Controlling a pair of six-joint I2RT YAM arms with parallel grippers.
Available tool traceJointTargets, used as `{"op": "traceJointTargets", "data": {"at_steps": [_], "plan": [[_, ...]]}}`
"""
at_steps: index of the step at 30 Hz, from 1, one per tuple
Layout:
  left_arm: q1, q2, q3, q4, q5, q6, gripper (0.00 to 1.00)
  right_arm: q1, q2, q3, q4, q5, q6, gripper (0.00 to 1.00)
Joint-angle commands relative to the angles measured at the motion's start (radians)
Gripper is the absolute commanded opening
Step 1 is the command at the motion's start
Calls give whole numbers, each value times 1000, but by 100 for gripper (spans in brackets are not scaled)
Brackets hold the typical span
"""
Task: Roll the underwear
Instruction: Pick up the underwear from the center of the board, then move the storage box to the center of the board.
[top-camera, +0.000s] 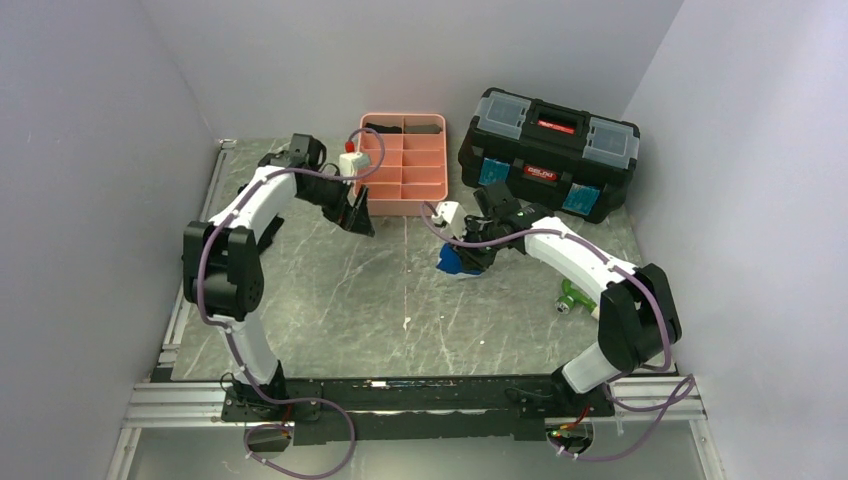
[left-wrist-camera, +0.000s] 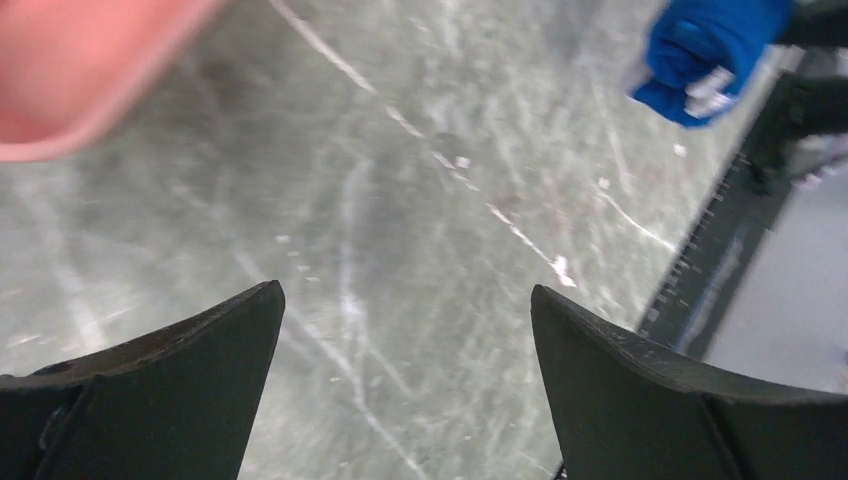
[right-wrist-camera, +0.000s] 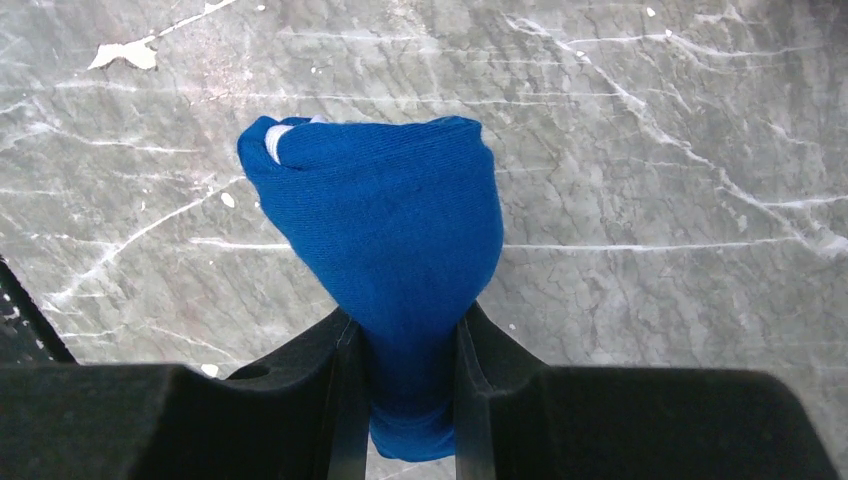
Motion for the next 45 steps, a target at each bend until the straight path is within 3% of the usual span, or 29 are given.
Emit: {"op": "traceJointTargets", "data": {"at_steps": [1,7,15,20,30,33,38,45], "plan": [[15,-31,96,147,-231,-127,99,-18,-44,-5,63,-31,52,0],[16,82,250,219,-429,-227,99,-42,-59,-46,90,-48,64,0],[16,313,509,213,-502,-287,99,-63,-72,-68,104,-67,62,0],[14,407,584,220,-492,-297,98,-73,-69,-70,108,-77,68,0],[14,462,593,224,-464,-324,68,-80,-65,-74,101,-87,64,0],[14,484,615,223,-448,-332,47,-82,-65,-76,101,-86,64,0],[14,518,652,201,-433,-337,45,-82,-64,-80,101,-80,62,0],[15,475,579,201,-407,-307,34,-84,-57,-79,97,-84,57,0]]}}
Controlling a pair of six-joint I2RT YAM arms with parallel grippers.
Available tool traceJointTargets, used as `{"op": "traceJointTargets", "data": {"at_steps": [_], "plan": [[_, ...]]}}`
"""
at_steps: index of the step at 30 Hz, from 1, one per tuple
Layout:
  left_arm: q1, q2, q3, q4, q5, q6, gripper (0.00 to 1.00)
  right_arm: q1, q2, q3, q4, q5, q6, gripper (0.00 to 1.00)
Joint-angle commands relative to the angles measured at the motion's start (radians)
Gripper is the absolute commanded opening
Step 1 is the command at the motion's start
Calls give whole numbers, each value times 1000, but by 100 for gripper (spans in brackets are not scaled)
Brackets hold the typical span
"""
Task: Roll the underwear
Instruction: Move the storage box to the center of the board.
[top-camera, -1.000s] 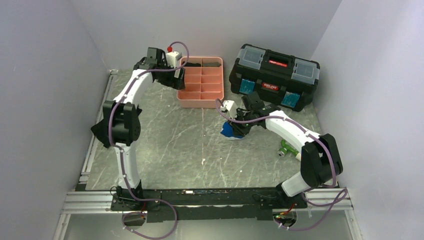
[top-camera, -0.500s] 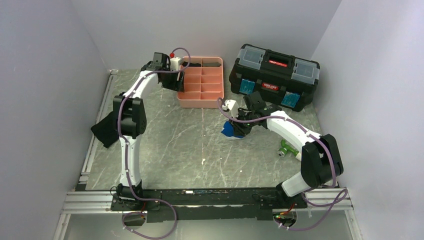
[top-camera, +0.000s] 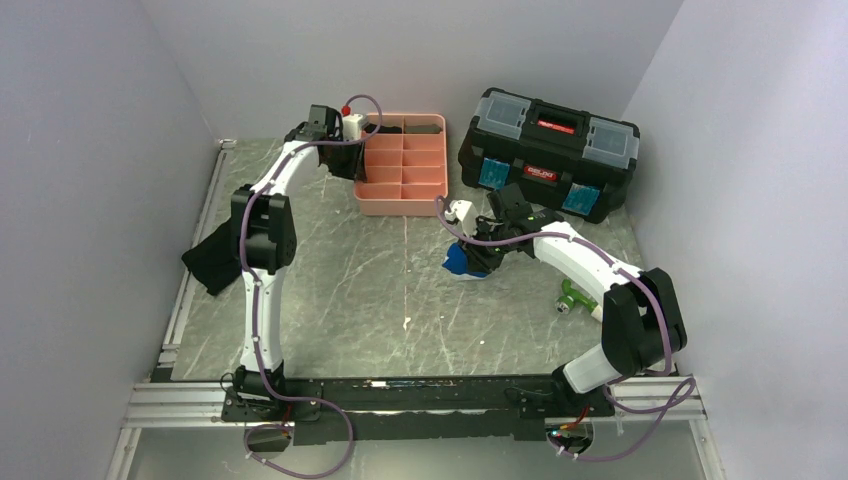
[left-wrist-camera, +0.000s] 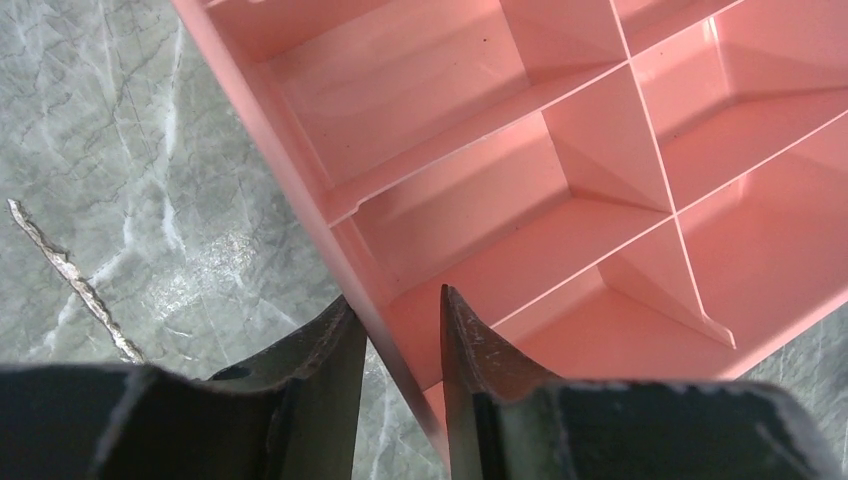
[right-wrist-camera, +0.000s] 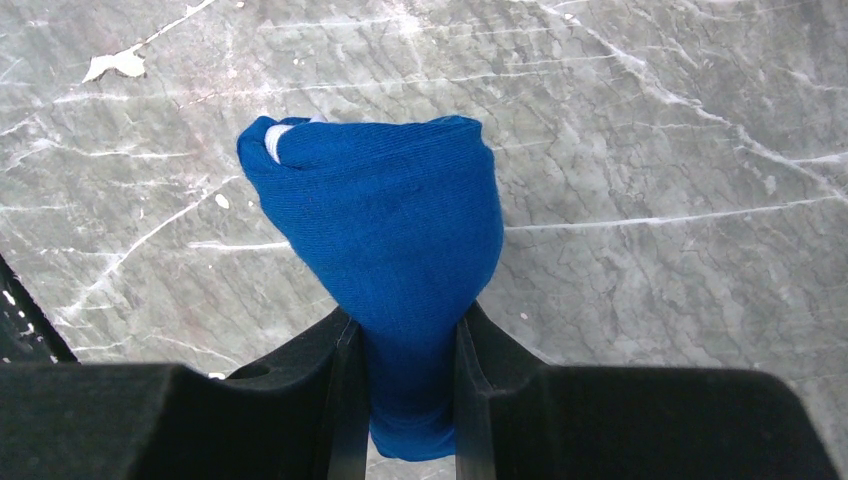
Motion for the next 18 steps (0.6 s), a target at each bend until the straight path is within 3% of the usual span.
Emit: {"op": "traceJointTargets", "data": {"at_steps": [1,10,18], "plan": [[1,-50,-39,-6,23,22,33,-6,-26,0,24,-25,0,0],[3,-188,-245,20,10,78,30,-6,-40,-1,25,-26,3,0],[2,-356,-519,43,42,115,28,-5,-57,68,9,21,24,0]]}}
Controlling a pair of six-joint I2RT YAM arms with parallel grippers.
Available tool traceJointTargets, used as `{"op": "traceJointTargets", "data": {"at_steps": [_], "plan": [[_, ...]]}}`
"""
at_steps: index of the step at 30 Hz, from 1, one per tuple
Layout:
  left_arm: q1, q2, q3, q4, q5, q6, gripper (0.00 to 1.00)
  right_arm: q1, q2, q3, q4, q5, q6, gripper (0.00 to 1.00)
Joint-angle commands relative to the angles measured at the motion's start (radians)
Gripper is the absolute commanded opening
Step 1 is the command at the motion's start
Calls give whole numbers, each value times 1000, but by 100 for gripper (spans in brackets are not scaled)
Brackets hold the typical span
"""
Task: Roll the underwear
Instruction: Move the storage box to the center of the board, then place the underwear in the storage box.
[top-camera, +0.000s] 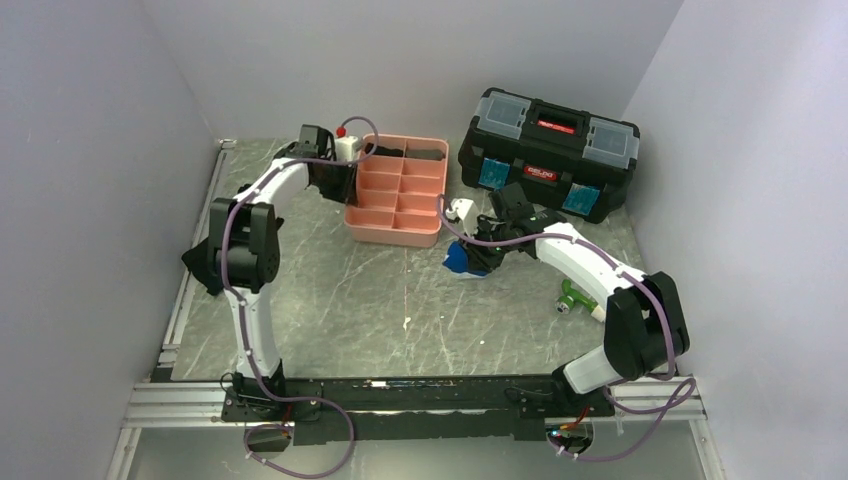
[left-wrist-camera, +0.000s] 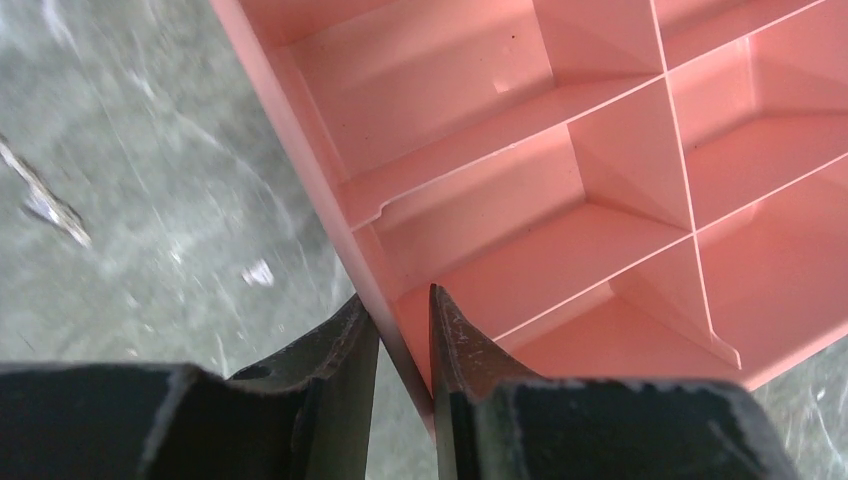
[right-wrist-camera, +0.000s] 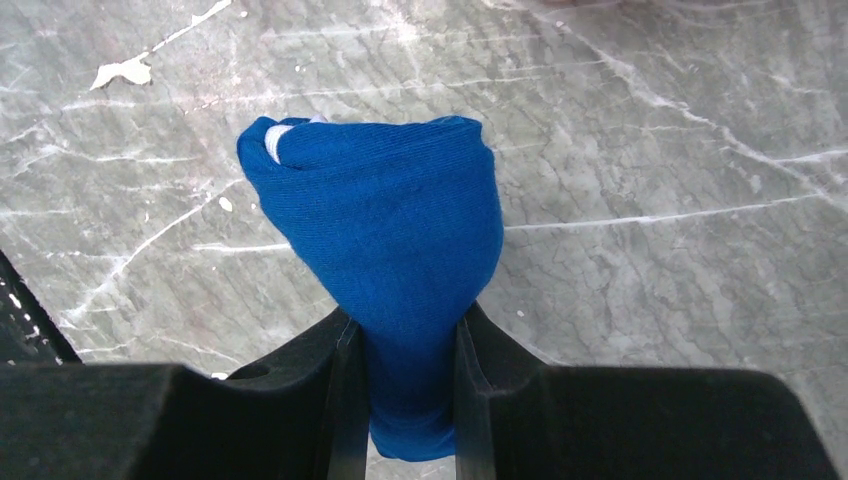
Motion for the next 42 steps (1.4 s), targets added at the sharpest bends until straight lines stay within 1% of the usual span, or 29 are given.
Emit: {"op": "traceJointTargets", "data": {"at_steps": [1,5,10,17,22,25,31,34,42], "plan": [[-2,-122,-141,-44,36,60,28,-5,-33,87,5,29,18,0],[-2,-213,-295,-29,45,82,28,-3,-6,170,-2,85,26,0],[-4,-303,-439,-24,75,97,28,24,54,278,23,158,56,0],[-8,-385,-551,-41,97,112,31,138,199,401,80,337,53,0],[-19,-424,-584,-67,91,129,31,206,296,473,121,468,24,0],[-19,-438,-602,-75,94,138,31,222,340,502,144,519,2,0],[-19,-443,-621,-83,106,147,30,227,374,528,189,581,-37,0],[-19,-437,-617,-90,114,147,29,226,384,525,211,587,-51,0],[-19,-415,-607,-101,141,151,28,230,423,468,340,618,-44,0]]}}
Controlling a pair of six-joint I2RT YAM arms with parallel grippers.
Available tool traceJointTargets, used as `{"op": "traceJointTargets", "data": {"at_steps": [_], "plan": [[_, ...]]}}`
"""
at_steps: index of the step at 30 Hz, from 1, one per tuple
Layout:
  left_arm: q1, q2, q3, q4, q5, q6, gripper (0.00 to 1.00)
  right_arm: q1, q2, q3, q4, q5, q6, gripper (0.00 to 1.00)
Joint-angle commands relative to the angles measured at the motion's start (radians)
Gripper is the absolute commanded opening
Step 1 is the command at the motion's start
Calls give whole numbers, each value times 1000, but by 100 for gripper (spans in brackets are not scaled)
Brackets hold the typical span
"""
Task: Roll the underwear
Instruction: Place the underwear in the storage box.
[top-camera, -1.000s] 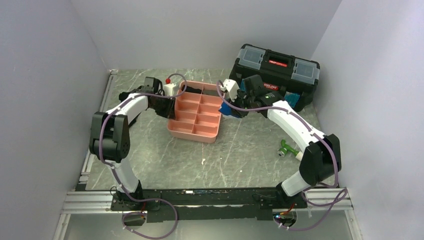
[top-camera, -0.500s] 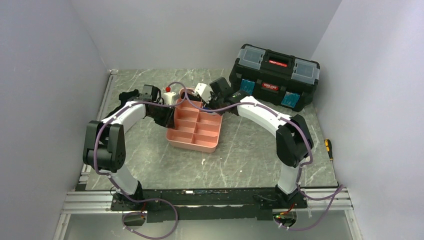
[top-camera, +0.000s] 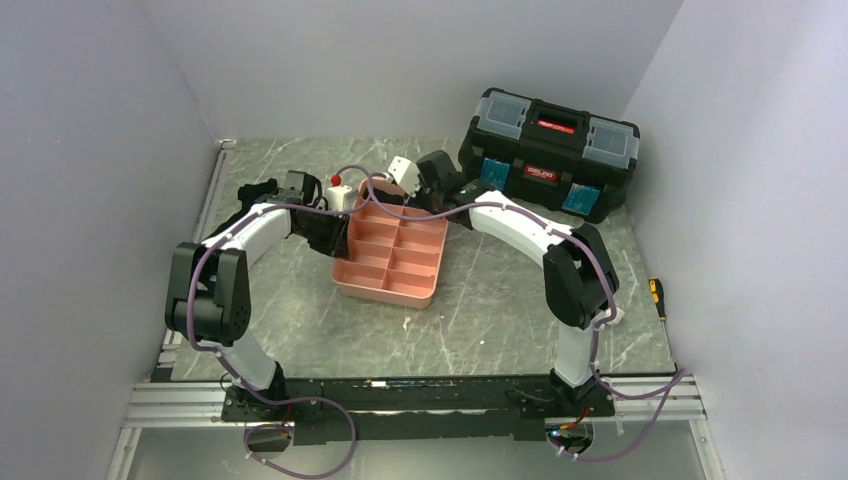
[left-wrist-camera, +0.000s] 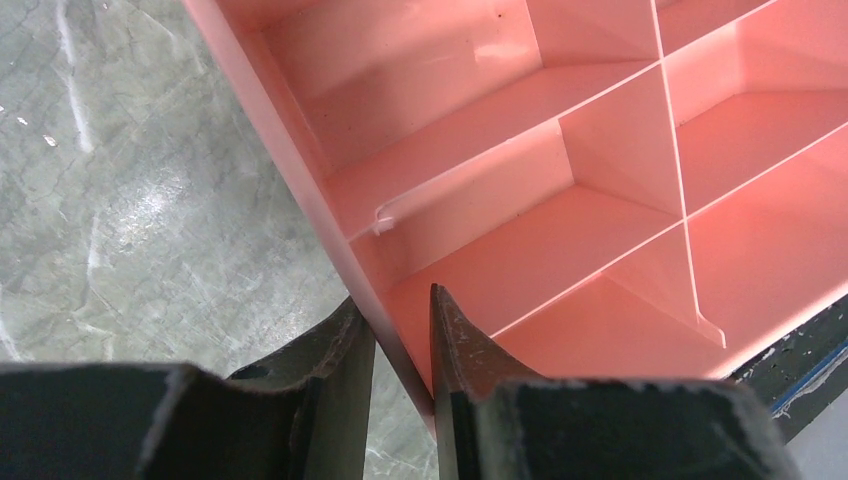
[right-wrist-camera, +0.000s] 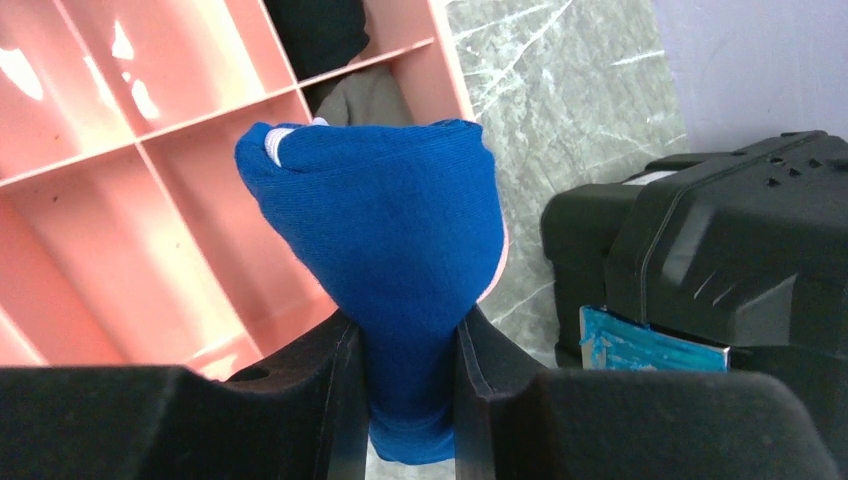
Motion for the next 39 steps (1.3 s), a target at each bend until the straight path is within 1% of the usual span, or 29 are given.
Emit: {"op": "traceJointTargets", "data": {"at_steps": [1,4,8,13,22,28,39], "plan": [[-10,29,-17,-106,60,43,27,5,17,-24,146,45,-3,0],[-10,38,-16,-108,62,43,27,9,28,-48,186,48,5,0],[-9,38,-11,-109,68,40,27,19,40,-72,190,47,16,0],[-10,34,-10,-105,68,32,27,32,12,-122,192,45,39,0],[-10,33,-11,-95,48,13,29,34,-70,-98,105,79,41,0],[-9,43,-4,-98,53,8,28,34,-116,-98,63,100,44,0],[-10,64,4,-104,67,9,26,49,-89,-140,56,70,97,0]]}}
